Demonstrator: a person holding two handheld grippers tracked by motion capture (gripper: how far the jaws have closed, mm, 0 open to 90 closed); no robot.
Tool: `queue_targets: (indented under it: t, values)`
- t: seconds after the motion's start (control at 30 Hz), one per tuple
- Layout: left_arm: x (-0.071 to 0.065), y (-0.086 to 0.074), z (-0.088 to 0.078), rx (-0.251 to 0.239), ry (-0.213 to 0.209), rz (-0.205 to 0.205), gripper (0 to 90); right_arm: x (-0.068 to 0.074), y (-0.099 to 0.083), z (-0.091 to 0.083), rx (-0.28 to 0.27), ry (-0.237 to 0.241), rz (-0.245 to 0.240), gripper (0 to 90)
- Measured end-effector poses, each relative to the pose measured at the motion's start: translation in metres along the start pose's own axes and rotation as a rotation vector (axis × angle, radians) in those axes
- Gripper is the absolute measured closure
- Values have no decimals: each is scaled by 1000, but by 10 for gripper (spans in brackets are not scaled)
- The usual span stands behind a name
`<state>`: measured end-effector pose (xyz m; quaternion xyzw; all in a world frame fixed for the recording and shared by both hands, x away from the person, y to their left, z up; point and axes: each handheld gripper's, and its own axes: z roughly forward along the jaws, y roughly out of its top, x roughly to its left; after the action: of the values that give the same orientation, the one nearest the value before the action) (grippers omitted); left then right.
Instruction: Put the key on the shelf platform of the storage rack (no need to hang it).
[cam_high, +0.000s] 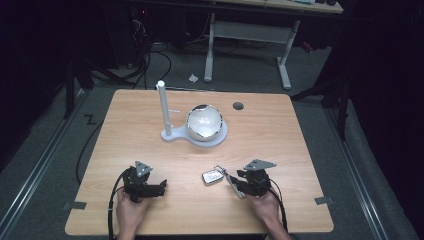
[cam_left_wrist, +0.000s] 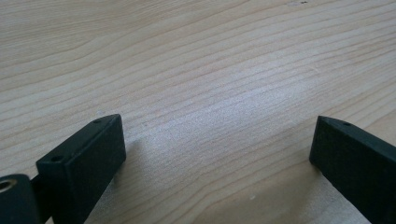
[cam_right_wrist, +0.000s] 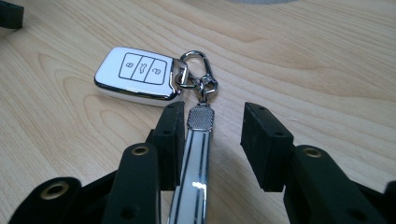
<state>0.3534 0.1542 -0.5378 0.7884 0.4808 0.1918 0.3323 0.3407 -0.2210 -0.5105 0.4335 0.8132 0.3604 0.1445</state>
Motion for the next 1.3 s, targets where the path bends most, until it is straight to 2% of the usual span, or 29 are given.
queue_targets:
  t: [0.23, 0.5, 0.8, 0.83, 0.9, 1.07, 1.3]
  values:
    - [0, 0, 0, -1, 1, -1, 41, 2, 3, 11, 21, 16, 5, 606]
    - [0, 0, 0, -3, 3, -2, 44, 5, 5, 19, 37, 13, 9, 606]
    - [0, 0, 0, -4, 4, -3, 47, 7, 6, 24, 49, -20, -21, 634]
    - [0, 0, 0, -4, 3, -3, 48, 7, 6, 24, 48, -27, -38, 651]
    - [0, 0, 0, -5, 4, -4, 49, 8, 5, 23, 53, -35, -40, 674]
    - [0, 0, 0, -6, 4, -4, 53, 9, 5, 23, 56, -47, -56, 730]
    - [0, 0, 0, -7, 5, -5, 56, 10, 5, 23, 60, -49, -78, 741]
